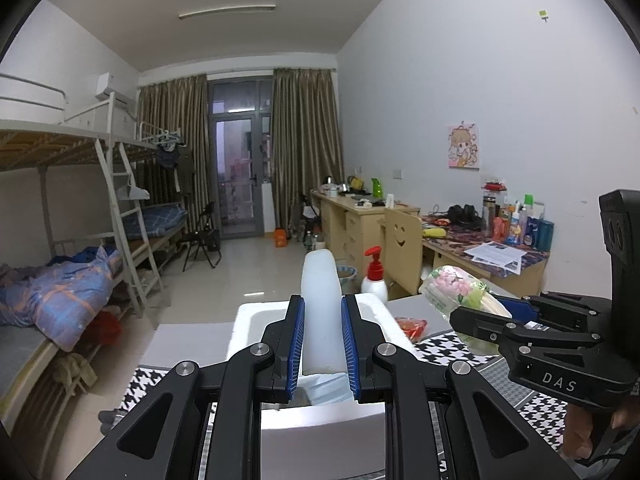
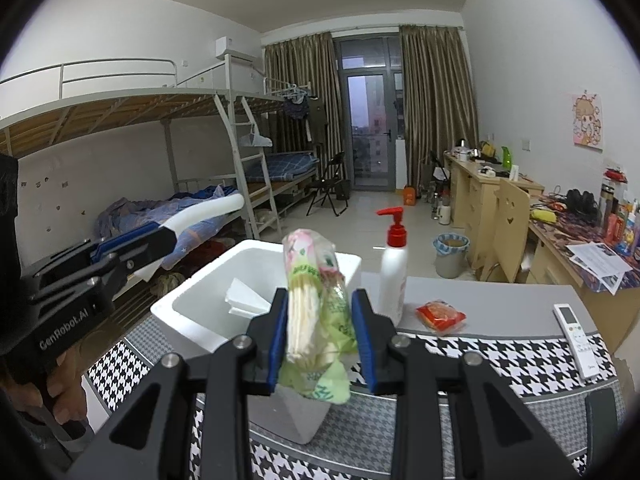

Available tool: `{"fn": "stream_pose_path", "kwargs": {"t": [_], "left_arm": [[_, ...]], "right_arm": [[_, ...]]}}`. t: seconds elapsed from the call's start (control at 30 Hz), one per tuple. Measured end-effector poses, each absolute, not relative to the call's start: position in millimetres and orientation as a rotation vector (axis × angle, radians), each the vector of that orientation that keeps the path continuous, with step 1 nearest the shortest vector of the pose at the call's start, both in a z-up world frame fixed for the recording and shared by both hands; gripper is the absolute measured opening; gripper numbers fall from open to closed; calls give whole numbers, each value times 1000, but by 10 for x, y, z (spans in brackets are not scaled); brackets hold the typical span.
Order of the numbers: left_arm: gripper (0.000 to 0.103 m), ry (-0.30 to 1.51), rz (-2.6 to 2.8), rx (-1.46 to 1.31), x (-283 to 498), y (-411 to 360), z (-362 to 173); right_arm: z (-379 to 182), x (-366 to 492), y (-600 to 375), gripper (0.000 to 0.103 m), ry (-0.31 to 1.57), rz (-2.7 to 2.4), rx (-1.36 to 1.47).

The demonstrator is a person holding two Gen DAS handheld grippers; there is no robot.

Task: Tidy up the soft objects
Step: 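Lift and carry the foam tube and wrapped packet with both tools over the foam box, then open the left tool to drop the foam tube into the foam box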

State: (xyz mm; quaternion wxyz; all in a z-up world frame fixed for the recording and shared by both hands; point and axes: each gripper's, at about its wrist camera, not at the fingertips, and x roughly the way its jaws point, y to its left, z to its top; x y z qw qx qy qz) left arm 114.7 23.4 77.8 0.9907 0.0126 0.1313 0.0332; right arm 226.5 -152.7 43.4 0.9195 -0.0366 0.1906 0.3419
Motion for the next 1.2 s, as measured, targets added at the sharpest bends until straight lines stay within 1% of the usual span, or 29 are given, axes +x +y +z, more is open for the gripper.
{"fn": "stream_pose_path", "kwargs": {"t": [0.57,1.2], "left_arm": [[20,284,86,0,1179,475,717],[20,360,34,-31,1528,606,593]], "right_arm": [[396,2293,-1199,36,418,725,-106],[371,2338,-1089,36,437,698,-117]]}}
